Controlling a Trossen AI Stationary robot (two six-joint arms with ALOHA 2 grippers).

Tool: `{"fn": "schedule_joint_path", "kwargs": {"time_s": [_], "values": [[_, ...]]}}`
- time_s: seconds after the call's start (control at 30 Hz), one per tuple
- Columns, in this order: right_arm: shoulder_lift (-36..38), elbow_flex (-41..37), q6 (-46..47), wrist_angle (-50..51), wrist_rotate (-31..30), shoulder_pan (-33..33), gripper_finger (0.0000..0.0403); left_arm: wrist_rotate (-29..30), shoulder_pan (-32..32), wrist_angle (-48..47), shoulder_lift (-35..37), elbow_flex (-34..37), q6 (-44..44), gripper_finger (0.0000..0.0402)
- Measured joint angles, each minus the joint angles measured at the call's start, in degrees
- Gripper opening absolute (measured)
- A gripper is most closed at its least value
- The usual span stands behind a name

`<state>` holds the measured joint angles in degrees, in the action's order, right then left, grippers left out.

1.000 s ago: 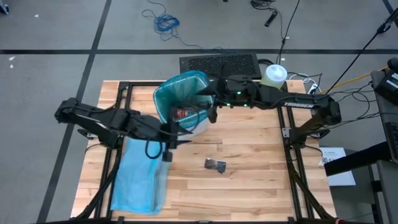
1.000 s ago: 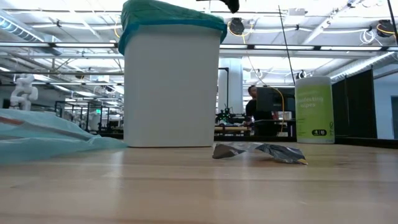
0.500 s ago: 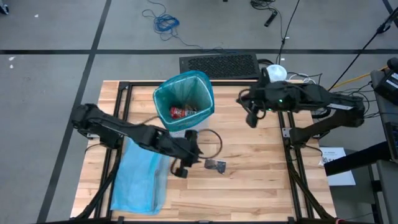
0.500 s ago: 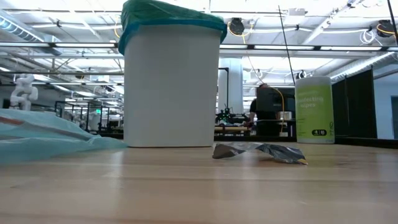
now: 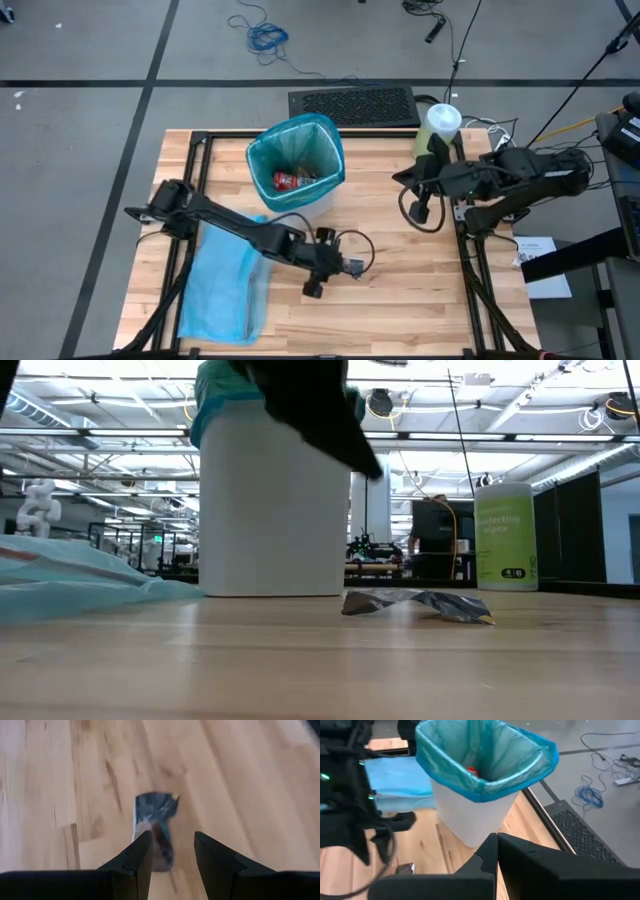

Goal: Place trash/remove bag and relplace
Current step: Put the brown paper into the blue trash bag inside the white trash bin

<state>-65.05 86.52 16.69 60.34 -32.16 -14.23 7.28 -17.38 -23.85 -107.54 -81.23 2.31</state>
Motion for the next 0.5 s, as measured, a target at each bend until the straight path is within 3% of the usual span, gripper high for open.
{"fn": "schedule_joint_path", "kwargs": {"time_s": [0.23,0.5], "values": [[-1.5,0.0,0.0,0.0,-0.8,-1.3,0.0,-0.2,4.2,-0.4,-4.4,0.0,0.0,0.0141],[-2.5,0.0,0.2,1.5,-0.6,-1.3,0.0,-20.6,11.2,0.0,-6.6,0.0,-0.5,0.0141]]}}
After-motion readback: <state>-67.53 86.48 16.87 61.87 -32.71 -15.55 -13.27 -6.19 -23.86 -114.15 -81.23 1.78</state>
